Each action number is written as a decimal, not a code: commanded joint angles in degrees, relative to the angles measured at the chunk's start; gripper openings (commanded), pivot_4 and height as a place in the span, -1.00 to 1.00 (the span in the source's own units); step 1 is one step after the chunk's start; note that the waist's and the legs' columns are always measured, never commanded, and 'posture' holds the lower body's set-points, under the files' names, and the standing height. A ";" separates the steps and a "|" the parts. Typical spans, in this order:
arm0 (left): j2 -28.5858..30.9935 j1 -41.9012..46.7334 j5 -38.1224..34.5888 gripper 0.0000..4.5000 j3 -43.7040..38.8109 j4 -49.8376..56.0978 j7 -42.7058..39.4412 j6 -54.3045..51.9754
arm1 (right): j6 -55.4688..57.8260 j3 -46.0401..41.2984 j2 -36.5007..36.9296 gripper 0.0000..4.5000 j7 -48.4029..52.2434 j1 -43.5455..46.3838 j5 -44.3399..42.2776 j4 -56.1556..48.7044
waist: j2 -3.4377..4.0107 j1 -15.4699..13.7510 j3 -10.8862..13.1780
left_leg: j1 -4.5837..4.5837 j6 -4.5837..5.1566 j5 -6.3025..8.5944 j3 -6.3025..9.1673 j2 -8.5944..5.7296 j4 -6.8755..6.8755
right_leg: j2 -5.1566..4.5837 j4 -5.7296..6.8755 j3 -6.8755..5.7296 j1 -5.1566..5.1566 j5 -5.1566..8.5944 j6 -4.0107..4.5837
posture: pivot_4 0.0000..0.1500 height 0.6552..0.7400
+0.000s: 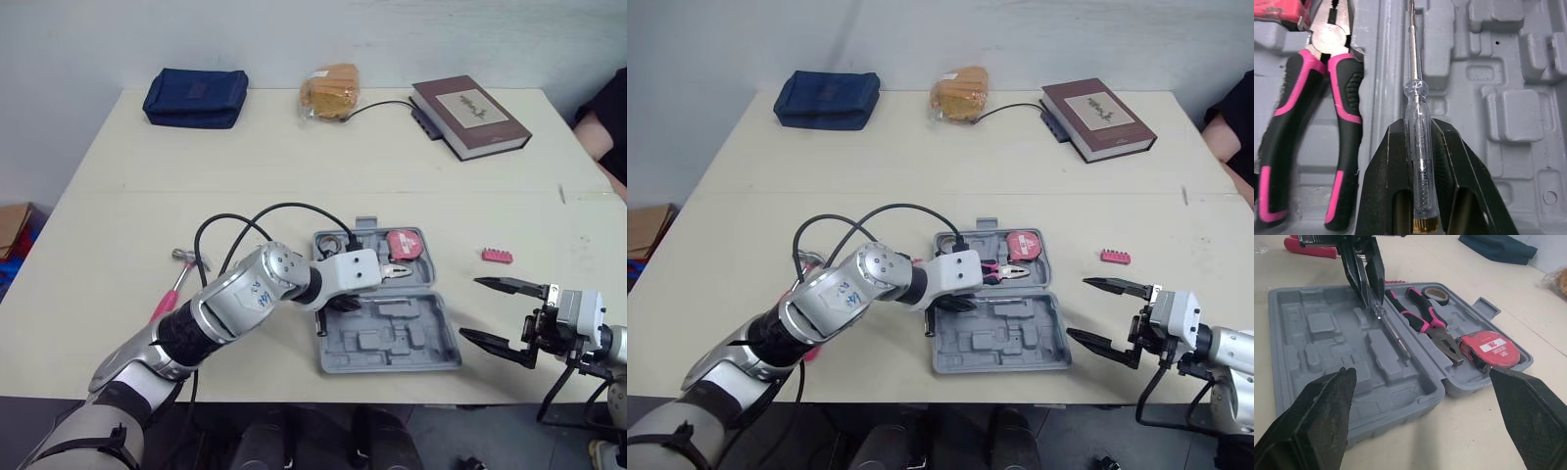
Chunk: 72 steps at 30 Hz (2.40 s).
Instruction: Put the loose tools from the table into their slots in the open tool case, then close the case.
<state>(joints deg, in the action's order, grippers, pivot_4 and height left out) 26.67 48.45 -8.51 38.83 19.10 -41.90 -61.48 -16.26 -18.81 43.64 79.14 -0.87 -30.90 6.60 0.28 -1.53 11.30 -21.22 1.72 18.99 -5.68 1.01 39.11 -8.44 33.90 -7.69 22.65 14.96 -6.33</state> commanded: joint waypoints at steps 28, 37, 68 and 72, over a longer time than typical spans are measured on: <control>2.11 0.24 1.35 0.07 -2.96 7.14 -1.59 3.37 | 6.54 1.30 0.67 1.00 -5.33 1.09 -0.59 -8.92 | 0.00 -0.04 0.00 | -0.01 0.03 -0.03 0.01 -0.04 0.02 | -0.01 0.06 -0.02 0.00 0.00 0.00 | 1.00 1.00; -2.20 -11.38 -1.53 -0.99 -18.98 3.19 1.35 24.41 | 6.17 0.13 0.59 1.00 -5.47 0.22 -0.47 -8.26 | 0.00 0.01 0.00 | 0.02 0.04 -0.03 0.00 -0.01 0.03 | -0.01 0.06 -0.03 -0.01 0.00 -0.01 | 1.00 1.00; -7.26 -19.90 2.98 -0.99 -13.00 -6.42 2.42 23.72 | 7.33 0.19 0.53 1.00 -9.95 -2.41 -0.38 -12.76 | -0.02 -0.07 0.01 | 0.00 0.15 -0.04 0.00 -0.09 0.04 | -0.09 0.00 -0.04 -0.04 -0.05 -0.09 | 1.00 1.00; -7.62 -20.05 2.99 -0.99 -13.18 -6.61 2.64 23.94 | 7.23 0.25 0.54 1.00 -9.89 -2.20 -0.33 -12.29 | -0.02 -0.04 0.01 | 0.00 0.15 -0.04 0.00 -0.08 0.04 | -0.09 0.01 -0.04 -0.04 -0.05 -0.09 | 1.00 1.00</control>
<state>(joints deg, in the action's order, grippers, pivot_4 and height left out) 19.13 28.52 -6.10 24.85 12.45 -39.01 -37.61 -8.63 -16.77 43.71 69.30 -3.17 -30.77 -4.51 0.26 -1.57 11.31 -21.22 1.87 18.95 -5.68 0.93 39.15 -8.53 33.91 -7.73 22.62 14.91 -6.43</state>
